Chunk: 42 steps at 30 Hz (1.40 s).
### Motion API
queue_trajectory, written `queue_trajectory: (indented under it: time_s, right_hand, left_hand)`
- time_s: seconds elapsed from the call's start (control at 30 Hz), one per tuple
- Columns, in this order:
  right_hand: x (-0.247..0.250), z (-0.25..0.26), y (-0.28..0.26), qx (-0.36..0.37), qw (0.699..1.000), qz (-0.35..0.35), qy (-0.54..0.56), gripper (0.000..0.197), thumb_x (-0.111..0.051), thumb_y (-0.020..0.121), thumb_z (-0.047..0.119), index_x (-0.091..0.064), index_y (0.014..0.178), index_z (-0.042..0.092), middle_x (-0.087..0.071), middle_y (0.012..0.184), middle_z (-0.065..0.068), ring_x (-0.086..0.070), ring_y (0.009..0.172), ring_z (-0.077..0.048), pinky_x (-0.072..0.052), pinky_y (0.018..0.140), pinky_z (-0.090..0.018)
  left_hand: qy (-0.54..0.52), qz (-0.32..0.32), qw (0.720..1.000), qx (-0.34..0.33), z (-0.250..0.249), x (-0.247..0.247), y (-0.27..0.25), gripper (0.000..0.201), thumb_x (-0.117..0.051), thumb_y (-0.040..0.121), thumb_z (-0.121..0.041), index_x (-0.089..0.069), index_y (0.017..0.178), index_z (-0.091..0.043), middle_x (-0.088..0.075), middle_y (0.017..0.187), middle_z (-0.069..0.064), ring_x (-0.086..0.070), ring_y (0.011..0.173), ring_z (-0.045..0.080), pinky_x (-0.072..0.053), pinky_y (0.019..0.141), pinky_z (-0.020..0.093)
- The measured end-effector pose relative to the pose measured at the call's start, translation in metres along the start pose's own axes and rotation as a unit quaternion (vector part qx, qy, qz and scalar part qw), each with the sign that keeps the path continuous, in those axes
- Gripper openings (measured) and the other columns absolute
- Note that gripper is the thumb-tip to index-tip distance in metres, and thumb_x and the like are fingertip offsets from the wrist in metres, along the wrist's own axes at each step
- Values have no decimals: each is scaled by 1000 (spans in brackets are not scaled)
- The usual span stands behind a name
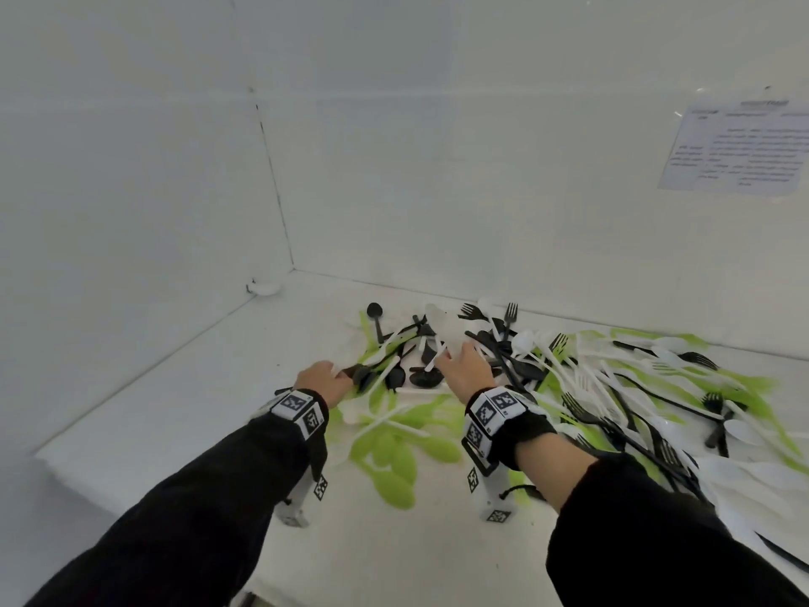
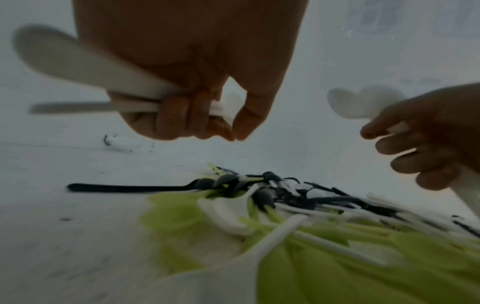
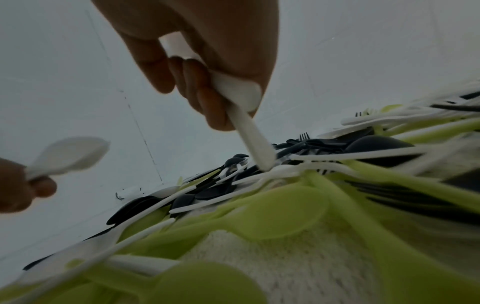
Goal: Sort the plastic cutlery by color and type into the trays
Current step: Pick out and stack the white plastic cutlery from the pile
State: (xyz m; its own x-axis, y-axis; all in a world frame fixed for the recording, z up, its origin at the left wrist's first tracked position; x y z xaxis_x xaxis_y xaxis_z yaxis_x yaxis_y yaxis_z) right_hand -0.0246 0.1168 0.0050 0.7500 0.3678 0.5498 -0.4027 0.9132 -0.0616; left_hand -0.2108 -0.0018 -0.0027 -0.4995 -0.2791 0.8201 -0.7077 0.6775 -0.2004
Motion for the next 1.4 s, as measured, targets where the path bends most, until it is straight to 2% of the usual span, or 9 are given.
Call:
queue_trajectory:
  time_s: [0.17, 0.3, 0.43, 0.53, 0.73, 0.9, 1.0, 1.23, 1.4]
  right_hand:
    - [-27, 11, -2, 40, 991, 73, -102, 20, -47, 93, 23, -55, 94, 4, -57, 93, -15, -56, 95, -29, -42, 79, -32]
    - [-45, 11, 0, 60, 985, 95, -129, 19, -48, 92, 24, -53, 80, 10, -52, 79, -6, -51, 84, -25, -34, 71, -25]
    - [-56, 11, 6, 66, 980, 108, -152, 19, -49, 91, 21, -59, 89, 5, -52, 84, -7, -52, 84, -24, -34, 70, -24]
    - [-57, 13, 12, 74, 981, 100, -151, 16, -49, 91, 20, -53, 82, 8, -52, 83, -8, -52, 83, -24, -34, 70, -25]
    - [-65, 12, 20, 59, 985, 93, -132, 26, -50, 87, 20, -42, 64, 13, -46, 64, 0, -48, 72, -21, -33, 52, -20]
    - [-77, 9, 21, 56, 976, 112, -180, 16, -52, 86, 19, -55, 72, 13, -56, 82, -8, -55, 80, -22, -40, 69, -23]
    - [-84, 3, 18, 31, 955, 178, -234, 21, -58, 82, 19, -67, 97, 9, -65, 100, -10, -62, 97, -22, -49, 79, -24]
    - [-93, -1, 12, 13, 927, 227, -297, 33, -67, 78, 33, -65, 102, 10, -63, 98, -5, -63, 98, -21, -51, 81, -27]
    - [-97, -4, 17, 17, 927, 219, -303, 22, -60, 79, 29, -47, 68, 15, -53, 81, -2, -54, 78, -20, -49, 73, -27]
  left_hand:
    - [126, 44, 991, -25, 6, -19, 4, 31, -54, 91, -26, -60, 114, -6, -63, 118, 13, -57, 113, 28, -43, 90, 29]
    - [145, 79, 985, -44, 9, -34, 18, 24, -68, 82, -36, -53, 89, -18, -58, 99, 3, -57, 96, 20, -39, 78, 24]
    - [155, 61, 985, -41, 12, -32, 31, 37, -61, 87, -31, -58, 118, -10, -61, 121, 7, -56, 115, 24, -42, 91, 27]
    - [90, 18, 995, -48, 10, -22, 37, 37, -54, 91, -29, -56, 118, -5, -59, 123, 15, -52, 118, 31, -41, 93, 31]
    - [-146, -109, 981, -71, 1, 10, 39, 19, -47, 93, -19, -48, 80, -6, -60, 97, 21, -55, 99, 36, -33, 74, 29]
    - [-252, -152, 954, -61, -3, 25, 37, 18, -46, 92, -14, -59, 98, -4, -62, 102, 19, -53, 98, 33, -35, 78, 31]
    - [-257, -153, 951, -78, -5, 26, 37, 11, -43, 95, -16, -49, 92, -7, -58, 93, 17, -49, 86, 29, -34, 72, 30]
    - [-288, -168, 942, -48, 0, 24, 41, 19, -56, 86, -17, -58, 100, -5, -60, 94, 12, -53, 91, 31, -35, 75, 30]
    - [-364, -167, 916, -27, 1, 18, 37, 14, -62, 85, -23, -59, 76, -12, -55, 71, 3, -49, 75, 25, -38, 74, 27]
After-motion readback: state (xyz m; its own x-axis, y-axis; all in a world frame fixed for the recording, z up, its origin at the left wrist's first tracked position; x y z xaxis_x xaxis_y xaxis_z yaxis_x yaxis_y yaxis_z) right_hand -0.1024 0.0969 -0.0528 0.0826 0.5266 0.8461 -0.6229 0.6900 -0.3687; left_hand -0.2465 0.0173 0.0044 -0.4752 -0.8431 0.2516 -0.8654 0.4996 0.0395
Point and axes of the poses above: each hand's wrist, its own y-axis towards the middle knuckle, its own x-axis out of the back of the hand, z = x × y, the point moved 5 cm from there along y, towards the middle knuckle
